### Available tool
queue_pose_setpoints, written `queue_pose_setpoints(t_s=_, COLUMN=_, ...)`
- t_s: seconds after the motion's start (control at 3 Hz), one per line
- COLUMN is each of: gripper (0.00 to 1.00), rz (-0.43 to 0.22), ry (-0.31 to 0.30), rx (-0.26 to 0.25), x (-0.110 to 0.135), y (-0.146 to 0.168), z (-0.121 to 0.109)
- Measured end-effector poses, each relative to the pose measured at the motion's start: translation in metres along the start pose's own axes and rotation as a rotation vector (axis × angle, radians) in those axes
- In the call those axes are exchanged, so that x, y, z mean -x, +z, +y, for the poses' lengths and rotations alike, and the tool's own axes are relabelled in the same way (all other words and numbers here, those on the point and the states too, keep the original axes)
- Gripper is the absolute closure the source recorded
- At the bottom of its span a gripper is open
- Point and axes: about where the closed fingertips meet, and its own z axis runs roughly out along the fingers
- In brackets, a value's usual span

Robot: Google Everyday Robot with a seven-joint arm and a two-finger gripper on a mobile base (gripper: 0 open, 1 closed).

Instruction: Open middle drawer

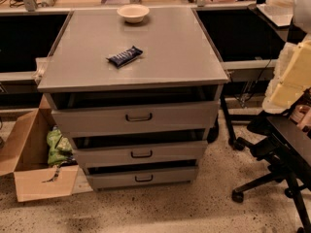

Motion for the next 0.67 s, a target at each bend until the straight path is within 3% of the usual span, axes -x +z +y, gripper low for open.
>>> queue_pose_setpoints(t_s=0.67, gripper=0.00, rz=-0.003, ry=-0.016, rx=0.000, x=0.0047, y=0.0059, z=0.0042)
